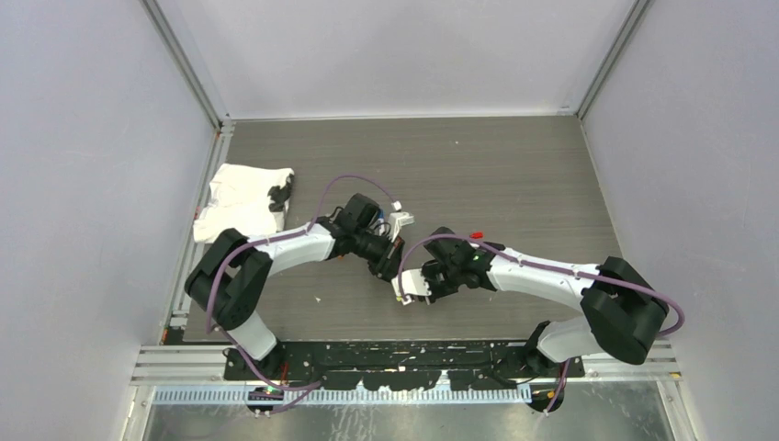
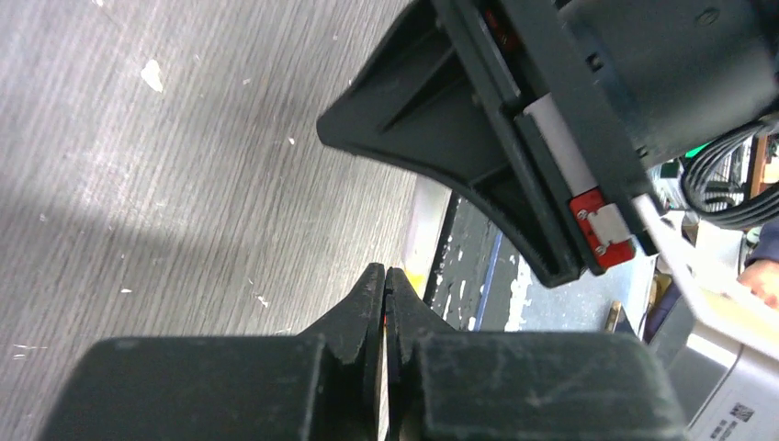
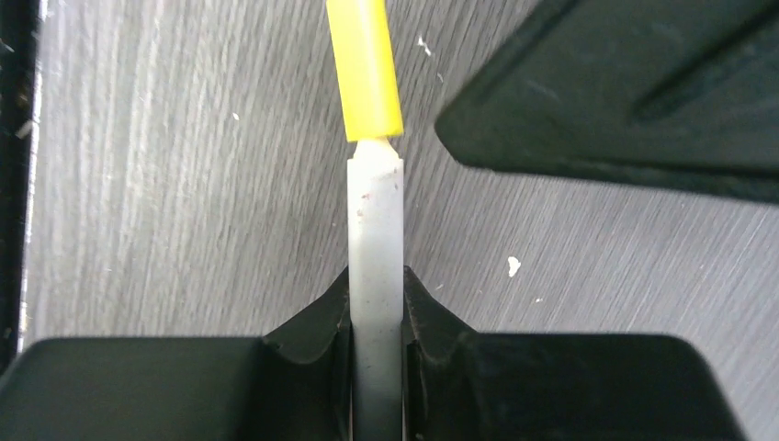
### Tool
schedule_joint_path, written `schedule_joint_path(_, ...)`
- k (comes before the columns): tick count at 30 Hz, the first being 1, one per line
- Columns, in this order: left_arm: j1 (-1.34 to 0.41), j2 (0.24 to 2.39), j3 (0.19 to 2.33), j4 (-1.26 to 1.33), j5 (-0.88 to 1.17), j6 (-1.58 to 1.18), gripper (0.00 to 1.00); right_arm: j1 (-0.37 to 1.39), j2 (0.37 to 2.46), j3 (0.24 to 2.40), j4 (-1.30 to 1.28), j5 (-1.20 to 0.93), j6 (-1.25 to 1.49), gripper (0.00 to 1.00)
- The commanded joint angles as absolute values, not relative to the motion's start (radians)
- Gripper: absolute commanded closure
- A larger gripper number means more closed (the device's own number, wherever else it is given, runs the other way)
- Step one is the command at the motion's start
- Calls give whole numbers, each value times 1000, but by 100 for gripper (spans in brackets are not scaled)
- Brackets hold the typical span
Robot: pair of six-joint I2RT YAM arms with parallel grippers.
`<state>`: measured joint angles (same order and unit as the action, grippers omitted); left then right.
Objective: Insert the pens into the pen caps
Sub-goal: Insert the pen cap onto the pen.
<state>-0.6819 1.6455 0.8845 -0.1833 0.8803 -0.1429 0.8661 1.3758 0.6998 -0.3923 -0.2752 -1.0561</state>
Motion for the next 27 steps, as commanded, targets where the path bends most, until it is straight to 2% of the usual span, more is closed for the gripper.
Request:
schedule_joint_path(1, -675, 1573, 943, -143, 872, -195, 97, 837, 1339, 761, -414, -418, -994, 99)
schedule_joint_path(9, -670, 1477, 988, -179, 757, -267, 89, 775, 1333, 781, -440, -504, -944, 99)
schedule_joint_path(15, -642, 1304, 983, -160, 517, -329, 76, 733, 1316, 794, -456, -570, -908, 99)
schedule_joint_path(18, -629, 1164, 896, -64, 390, -369, 61, 688, 1281, 805, -463, -641, -856, 99)
schedule_joint_path(22, -627, 927, 685, 183, 263, -486, 22, 609, 1232, 842, -472, -778, -732, 99)
schedule_joint_path(24, -626, 852, 608, 345, 260, -550, 16, 571, 1217, 861, -461, -841, -650, 99)
schedule_joint_path(27, -627, 818, 501, 578, 272, -656, 16, 518, 1209, 886, -418, -942, -505, 99)
